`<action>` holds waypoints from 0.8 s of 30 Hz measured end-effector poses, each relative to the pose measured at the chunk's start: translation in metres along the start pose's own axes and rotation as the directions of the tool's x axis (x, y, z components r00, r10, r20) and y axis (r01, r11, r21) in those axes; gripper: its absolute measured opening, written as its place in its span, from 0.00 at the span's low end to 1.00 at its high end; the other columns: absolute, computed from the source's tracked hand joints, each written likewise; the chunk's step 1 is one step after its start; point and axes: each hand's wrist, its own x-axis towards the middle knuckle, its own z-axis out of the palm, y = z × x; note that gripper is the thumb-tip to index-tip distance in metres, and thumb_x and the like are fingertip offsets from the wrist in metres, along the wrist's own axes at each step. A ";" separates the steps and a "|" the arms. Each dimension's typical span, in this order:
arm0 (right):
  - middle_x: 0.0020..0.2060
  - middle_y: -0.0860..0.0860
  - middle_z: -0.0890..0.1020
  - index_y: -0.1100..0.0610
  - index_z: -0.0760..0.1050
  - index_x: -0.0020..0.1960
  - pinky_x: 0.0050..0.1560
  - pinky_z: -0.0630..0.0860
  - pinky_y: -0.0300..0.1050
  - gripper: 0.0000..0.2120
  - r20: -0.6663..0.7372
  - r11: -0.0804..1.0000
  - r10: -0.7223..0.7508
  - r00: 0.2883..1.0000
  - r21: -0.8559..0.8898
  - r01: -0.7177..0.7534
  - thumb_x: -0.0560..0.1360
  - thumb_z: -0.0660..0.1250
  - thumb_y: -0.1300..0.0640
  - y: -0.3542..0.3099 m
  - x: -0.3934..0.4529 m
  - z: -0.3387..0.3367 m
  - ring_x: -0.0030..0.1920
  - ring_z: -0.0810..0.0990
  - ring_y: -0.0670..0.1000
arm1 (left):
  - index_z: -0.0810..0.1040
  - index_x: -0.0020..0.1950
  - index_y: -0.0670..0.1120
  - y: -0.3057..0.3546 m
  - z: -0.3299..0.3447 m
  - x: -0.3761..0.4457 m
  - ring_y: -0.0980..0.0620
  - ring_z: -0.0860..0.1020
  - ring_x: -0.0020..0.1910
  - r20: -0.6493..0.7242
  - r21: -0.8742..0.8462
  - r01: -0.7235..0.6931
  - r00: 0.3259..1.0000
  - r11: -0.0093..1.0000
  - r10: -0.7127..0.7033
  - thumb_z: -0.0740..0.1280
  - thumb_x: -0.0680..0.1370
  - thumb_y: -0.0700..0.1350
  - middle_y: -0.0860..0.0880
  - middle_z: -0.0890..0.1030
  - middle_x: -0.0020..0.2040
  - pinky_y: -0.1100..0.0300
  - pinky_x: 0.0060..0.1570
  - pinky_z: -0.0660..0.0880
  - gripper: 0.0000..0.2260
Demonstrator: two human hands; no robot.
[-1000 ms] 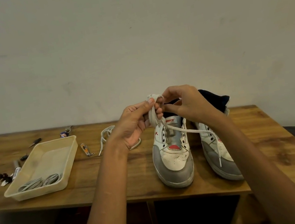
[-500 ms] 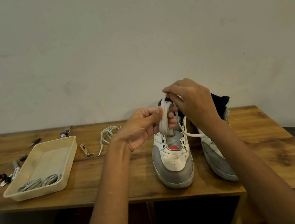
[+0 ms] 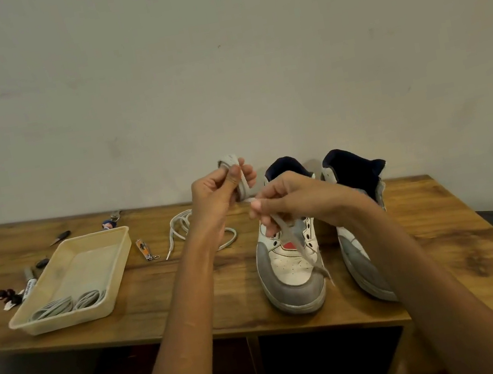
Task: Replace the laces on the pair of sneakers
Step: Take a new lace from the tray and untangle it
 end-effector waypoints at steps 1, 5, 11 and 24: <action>0.31 0.51 0.78 0.65 0.77 0.49 0.32 0.76 0.36 0.10 -0.029 0.998 -0.009 1.000 0.054 0.011 0.79 0.61 0.59 -0.004 -0.002 -0.003 0.31 0.79 0.46 | 0.80 0.49 0.41 -0.003 0.000 0.000 0.56 0.82 0.42 0.017 0.092 -0.020 1.000 0.996 0.019 0.62 0.78 0.38 0.52 0.84 0.40 0.61 0.45 0.79 0.06; 0.29 0.49 0.75 0.60 0.78 0.43 0.41 0.80 0.44 0.12 -0.212 0.955 0.024 0.977 0.295 0.040 0.79 0.61 0.54 -0.006 -0.004 -0.013 0.28 0.75 0.46 | 0.82 0.44 0.45 -0.006 0.003 0.000 0.49 0.74 0.39 0.184 0.225 -0.046 0.983 0.973 0.003 0.64 0.76 0.44 0.43 0.79 0.39 0.55 0.42 0.70 0.08; 0.26 0.49 0.75 0.60 0.78 0.40 0.38 0.81 0.43 0.14 -0.338 0.899 0.140 0.931 0.438 0.023 0.79 0.63 0.53 -0.002 -0.001 -0.017 0.25 0.74 0.45 | 0.78 0.48 0.36 -0.004 0.009 -0.003 0.60 0.75 0.34 0.349 0.336 -0.009 0.930 0.942 -0.116 0.61 0.78 0.38 0.50 0.77 0.34 0.68 0.37 0.72 0.08; 0.32 0.44 0.79 0.52 0.77 0.41 0.57 0.71 0.51 0.22 -0.267 0.919 0.022 0.963 0.385 0.086 0.80 0.53 0.40 0.008 -0.001 -0.015 0.36 0.76 0.44 | 0.84 0.50 0.42 0.009 0.009 -0.008 0.53 0.81 0.41 0.515 -0.096 0.218 0.846 0.971 -0.139 0.73 0.67 0.45 0.49 0.81 0.40 0.60 0.46 0.78 0.14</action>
